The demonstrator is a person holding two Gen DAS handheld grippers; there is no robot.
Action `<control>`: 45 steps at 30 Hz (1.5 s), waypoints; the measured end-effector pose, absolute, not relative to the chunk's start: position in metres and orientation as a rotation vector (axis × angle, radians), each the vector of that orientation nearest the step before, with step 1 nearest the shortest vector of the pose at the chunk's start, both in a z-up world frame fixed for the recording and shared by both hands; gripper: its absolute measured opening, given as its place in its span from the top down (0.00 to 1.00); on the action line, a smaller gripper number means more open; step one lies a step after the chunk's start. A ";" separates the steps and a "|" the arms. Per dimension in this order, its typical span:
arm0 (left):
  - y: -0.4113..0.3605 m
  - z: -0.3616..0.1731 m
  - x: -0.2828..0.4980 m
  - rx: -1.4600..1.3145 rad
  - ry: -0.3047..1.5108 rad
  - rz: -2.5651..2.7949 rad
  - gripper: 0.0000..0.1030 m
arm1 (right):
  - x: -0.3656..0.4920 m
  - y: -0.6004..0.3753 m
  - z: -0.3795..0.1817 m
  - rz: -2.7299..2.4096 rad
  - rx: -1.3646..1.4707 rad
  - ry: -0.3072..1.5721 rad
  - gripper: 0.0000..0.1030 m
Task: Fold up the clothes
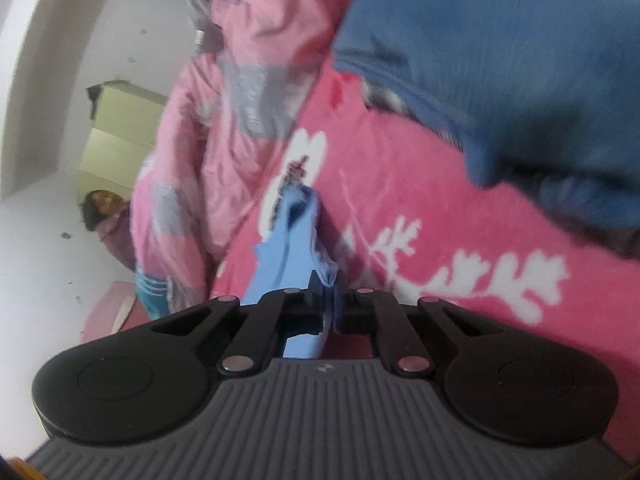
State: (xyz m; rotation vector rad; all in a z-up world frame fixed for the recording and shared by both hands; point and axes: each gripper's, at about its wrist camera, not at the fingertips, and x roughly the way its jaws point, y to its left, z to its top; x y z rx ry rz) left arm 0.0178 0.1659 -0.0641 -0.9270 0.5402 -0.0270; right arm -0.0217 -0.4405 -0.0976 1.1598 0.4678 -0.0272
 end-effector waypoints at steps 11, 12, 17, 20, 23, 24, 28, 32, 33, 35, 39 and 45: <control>0.185 -0.077 -0.061 -0.818 0.738 0.047 0.94 | -0.139 -0.436 -0.114 0.000 1.233 0.570 0.97; 0.186 -0.082 -0.067 -0.804 0.762 0.060 0.91 | -0.142 -0.435 -0.122 -0.002 1.223 0.589 0.96; 0.181 -0.061 -0.083 -0.590 0.693 0.105 0.43 | -0.139 -0.430 -0.108 -0.072 0.948 0.637 0.87; 0.181 -0.042 -0.093 -0.461 0.619 0.155 0.38 | -0.141 -0.428 -0.082 -0.124 0.749 0.634 0.59; 0.182 -0.030 -0.093 -0.416 0.584 0.158 0.38 | -0.141 -0.425 -0.060 -0.176 0.578 0.607 0.51; 0.179 -0.027 -0.088 -0.396 0.573 0.137 0.38 | -0.138 -0.424 -0.055 -0.165 0.551 0.598 0.51; 0.165 -0.016 -0.052 -0.344 0.584 0.057 0.40 | -0.109 -0.401 -0.037 -0.068 0.420 0.545 0.51; 0.166 -0.020 0.002 -0.438 0.644 -0.012 0.40 | -0.065 -0.390 -0.032 0.036 0.470 0.542 0.52; 0.167 -0.022 0.015 -0.461 0.659 -0.029 0.40 | -0.055 -0.390 -0.031 0.056 0.491 0.544 0.52; 0.170 -0.029 0.040 -0.481 0.692 -0.049 0.40 | -0.033 -0.392 -0.034 0.073 0.526 0.559 0.52; 0.175 -0.041 0.073 -0.522 0.749 -0.093 0.41 | 0.015 -0.404 -0.046 0.051 0.634 0.630 0.52; 0.178 -0.056 0.095 -0.587 0.818 -0.129 0.60 | 0.038 -0.431 -0.066 0.036 0.817 0.673 0.57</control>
